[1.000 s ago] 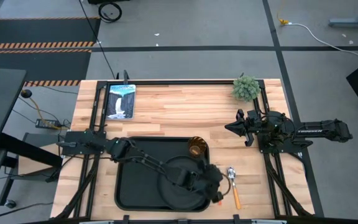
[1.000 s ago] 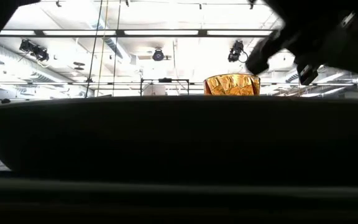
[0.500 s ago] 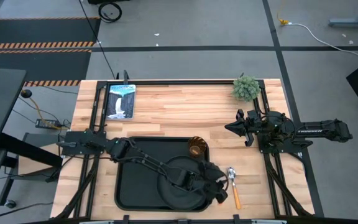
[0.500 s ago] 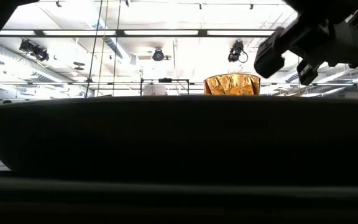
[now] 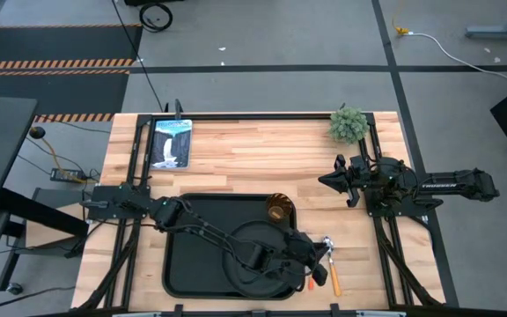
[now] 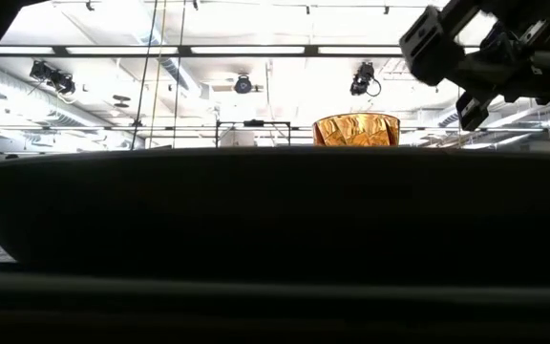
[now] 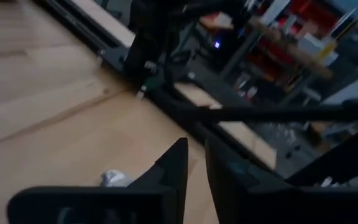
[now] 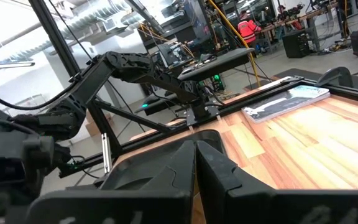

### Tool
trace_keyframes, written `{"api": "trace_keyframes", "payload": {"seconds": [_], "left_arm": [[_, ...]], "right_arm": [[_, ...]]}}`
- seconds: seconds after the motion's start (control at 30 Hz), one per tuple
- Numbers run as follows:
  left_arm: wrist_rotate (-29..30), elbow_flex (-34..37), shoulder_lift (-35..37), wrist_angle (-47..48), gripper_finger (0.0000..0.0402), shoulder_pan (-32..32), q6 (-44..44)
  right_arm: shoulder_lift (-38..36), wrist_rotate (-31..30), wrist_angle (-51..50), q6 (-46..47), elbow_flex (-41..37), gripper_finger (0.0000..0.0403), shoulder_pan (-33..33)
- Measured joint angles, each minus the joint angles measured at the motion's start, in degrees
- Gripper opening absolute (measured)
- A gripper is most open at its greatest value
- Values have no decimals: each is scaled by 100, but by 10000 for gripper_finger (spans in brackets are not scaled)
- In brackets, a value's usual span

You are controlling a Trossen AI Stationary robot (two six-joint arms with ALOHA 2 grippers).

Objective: Pick and place plate/cup/fork/spoon on tray
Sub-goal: Put the orange fork to the left of the black plate on the black tray

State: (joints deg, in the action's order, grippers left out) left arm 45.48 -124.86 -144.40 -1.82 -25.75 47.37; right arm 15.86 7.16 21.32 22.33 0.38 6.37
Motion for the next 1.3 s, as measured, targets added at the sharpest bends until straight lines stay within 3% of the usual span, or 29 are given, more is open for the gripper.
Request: {"api": "trace_keyframes", "payload": {"seconds": [0.33, 0.5, 0.83, 0.97, 1.17, 1.3], "left_arm": [[574, -4, 0, -735, 39, 1, -10], [513, -3, 0, -757, 38, -2, -21], [-1619, -2, 0, 1121, 40, 233, 150], [-2346, 2, 0, 1560, 58, 451, 207], [-2911, 2, 0, 1600, 101, 701, -466], [-3909, 1, 0, 1755, 113, 910, -1169]], "right_arm": [[-2, 0, 0, 0, 0, 20, 2], [-2, -2, -1, 0, 0, 20, 0], [-2, -2, -2, 1, 0, 20, 1], [-2, -1, 0, 0, 0, 20, 0], [-2, -2, -2, 0, 0, 20, 2], [-2, -2, -2, 0, 0, 20, 2]]}}
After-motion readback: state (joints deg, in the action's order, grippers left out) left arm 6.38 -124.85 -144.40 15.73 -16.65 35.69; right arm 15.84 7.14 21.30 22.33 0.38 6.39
